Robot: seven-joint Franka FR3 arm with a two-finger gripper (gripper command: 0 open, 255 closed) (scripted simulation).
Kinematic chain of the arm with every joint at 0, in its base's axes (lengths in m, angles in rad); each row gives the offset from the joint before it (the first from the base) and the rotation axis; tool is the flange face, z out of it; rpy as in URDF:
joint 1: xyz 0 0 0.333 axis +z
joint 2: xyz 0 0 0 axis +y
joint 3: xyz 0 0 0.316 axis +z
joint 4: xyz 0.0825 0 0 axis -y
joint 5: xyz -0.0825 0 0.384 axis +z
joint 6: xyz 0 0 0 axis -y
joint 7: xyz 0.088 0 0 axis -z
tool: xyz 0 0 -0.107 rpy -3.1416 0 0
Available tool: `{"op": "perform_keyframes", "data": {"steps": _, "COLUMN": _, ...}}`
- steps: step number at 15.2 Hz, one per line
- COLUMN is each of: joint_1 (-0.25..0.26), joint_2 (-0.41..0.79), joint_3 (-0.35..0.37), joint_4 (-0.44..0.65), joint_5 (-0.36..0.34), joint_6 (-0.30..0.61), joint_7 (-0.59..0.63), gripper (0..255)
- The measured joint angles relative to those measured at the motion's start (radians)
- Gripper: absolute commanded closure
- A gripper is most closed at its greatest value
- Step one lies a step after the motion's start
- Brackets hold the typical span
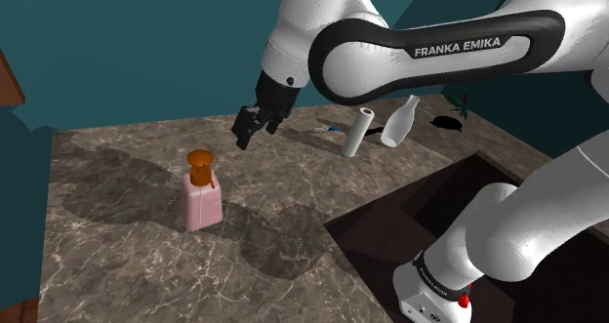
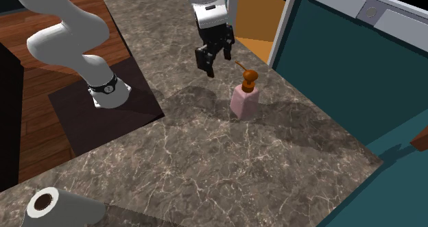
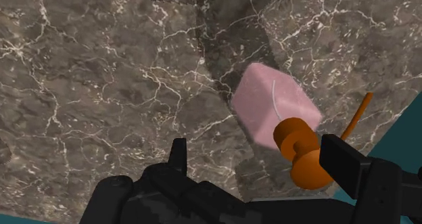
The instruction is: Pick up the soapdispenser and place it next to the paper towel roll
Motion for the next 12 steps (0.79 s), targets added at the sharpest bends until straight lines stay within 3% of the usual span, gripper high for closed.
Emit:
{"op": "perform_keyframes", "data": {"steps": 8, "joint_1": 0.049, "joint_2": 0.279, "joint_3": 0.078, "joint_4": 0.189, "joint_5": -0.162, "joint_6": 0.062, "joint_7": 0.183, "gripper": 0}}
{"op": "perform_keyframes", "data": {"steps": 12, "joint_1": 0.058, "joint_2": 0.325, "joint_3": 0.076, "joint_4": 0.187, "joint_5": -0.194, "joint_6": 0.104, "joint_7": 0.208, "gripper": 0}}
